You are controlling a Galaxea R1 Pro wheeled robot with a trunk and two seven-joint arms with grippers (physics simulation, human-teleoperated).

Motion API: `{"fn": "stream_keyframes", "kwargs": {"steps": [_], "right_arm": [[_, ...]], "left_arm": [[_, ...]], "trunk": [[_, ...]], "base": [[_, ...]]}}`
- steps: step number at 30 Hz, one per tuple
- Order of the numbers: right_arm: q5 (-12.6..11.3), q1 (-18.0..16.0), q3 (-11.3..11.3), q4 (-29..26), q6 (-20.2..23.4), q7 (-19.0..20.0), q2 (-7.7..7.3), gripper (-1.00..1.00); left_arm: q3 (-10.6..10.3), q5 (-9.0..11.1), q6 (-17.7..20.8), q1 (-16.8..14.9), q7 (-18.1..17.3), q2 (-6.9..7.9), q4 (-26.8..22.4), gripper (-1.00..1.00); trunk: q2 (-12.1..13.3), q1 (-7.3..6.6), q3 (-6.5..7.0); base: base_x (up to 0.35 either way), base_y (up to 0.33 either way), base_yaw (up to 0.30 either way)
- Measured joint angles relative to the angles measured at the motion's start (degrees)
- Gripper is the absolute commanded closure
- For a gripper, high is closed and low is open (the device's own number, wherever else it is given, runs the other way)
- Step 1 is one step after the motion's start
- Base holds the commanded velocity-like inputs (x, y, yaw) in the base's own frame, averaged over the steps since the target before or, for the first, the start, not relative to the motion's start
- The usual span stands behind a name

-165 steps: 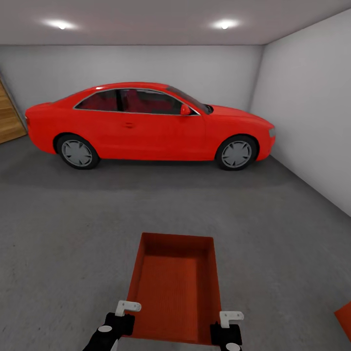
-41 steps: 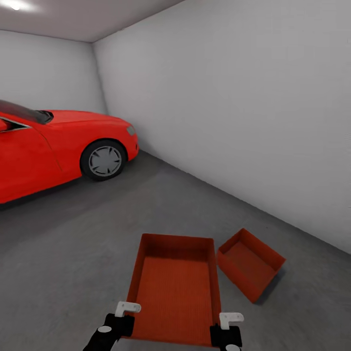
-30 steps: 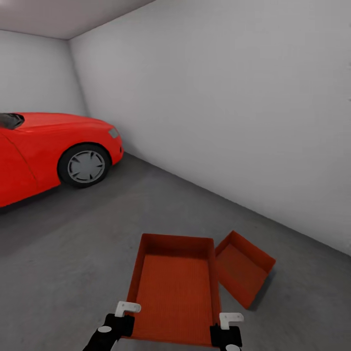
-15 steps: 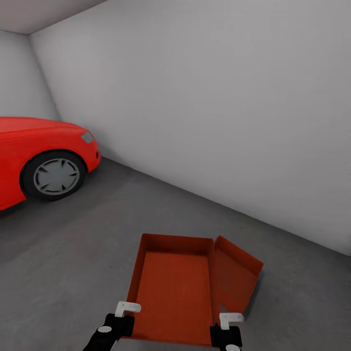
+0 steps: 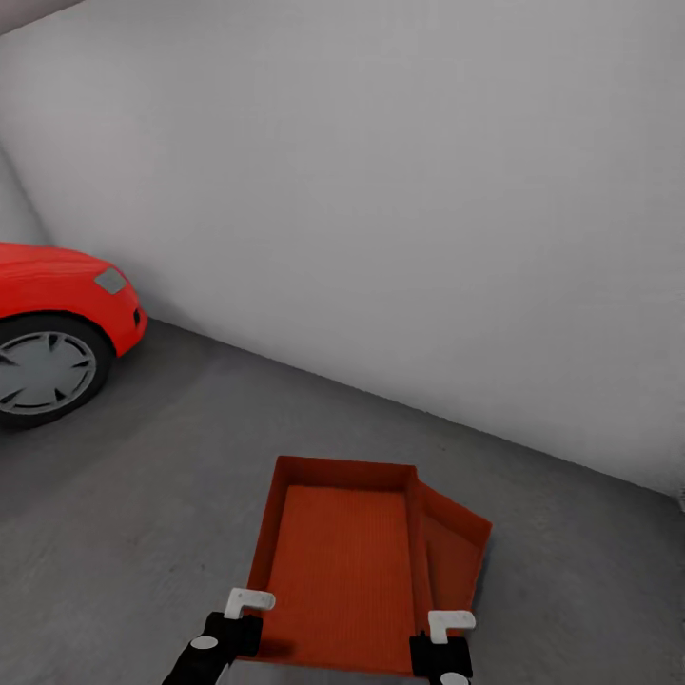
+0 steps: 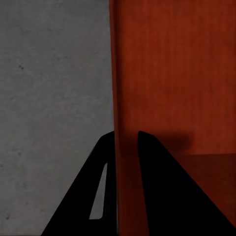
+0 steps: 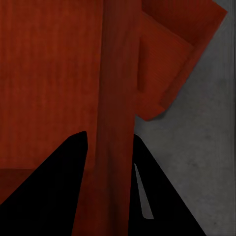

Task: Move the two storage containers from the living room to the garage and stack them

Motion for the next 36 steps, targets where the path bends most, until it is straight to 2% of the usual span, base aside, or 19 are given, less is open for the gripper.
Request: {"fn": "stream_keyframes", "kwargs": {"steps": [28,36], "right_arm": [[0.0,0.0,0.0,0.0,0.0,0.0,-0.04,1.00],[-0.1,-0.4,0.2,0.0,0.0,0.0,0.01,1.00]], "left_arm": [[0.0,0.0,0.0,0.0,0.1,-0.07,0.0,1.00],[0.0,0.2,0.0,0.0,0.1,0.06,-0.4,1.00]], "trunk": [[0.0,0.00,0.00],[0.0,0.03,0.00]], "base": [[0.322,0.000,-0.232],[0.082,0.000,-0.089]]}}
